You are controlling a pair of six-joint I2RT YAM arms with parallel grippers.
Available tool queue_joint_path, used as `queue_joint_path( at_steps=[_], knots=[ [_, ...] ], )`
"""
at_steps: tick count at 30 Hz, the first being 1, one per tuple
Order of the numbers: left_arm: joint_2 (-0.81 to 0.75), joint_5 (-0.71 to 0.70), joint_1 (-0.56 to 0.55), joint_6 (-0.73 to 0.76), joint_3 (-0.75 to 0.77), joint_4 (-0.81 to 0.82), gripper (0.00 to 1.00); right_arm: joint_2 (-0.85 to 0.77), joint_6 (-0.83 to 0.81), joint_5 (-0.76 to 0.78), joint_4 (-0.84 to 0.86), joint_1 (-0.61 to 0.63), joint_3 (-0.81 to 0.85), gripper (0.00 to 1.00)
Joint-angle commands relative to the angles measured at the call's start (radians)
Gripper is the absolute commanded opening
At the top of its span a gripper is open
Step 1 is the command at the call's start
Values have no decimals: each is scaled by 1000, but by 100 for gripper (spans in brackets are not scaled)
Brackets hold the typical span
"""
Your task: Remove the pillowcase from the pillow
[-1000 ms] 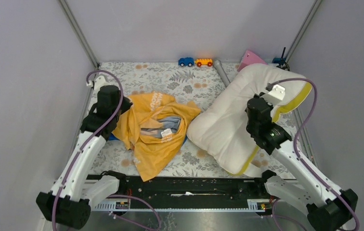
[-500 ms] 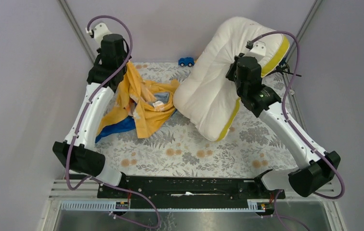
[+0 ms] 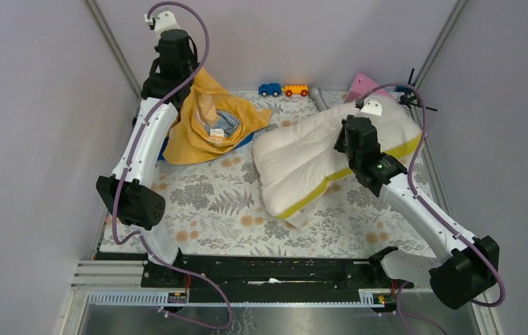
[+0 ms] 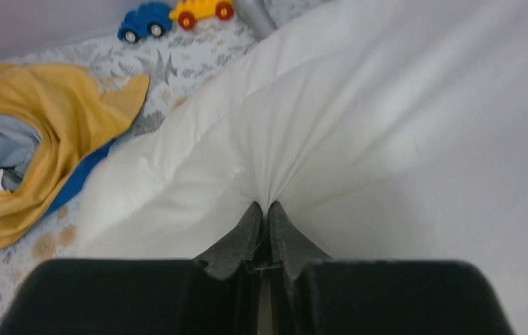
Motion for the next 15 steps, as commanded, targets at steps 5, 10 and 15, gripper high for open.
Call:
queue_joint_path(
  at_steps=[5,10,15],
  knots=[
    [-126,49,2,-33,-291,43,85,23,133,-238,114,3,-66,34],
    [-253,200,2,-70,-524,72,99,69,121,-417,128,3,-44,85],
    [-401,334,0,-80,-752,165,99,14,62,-327,133,3,-81,100]
  ],
)
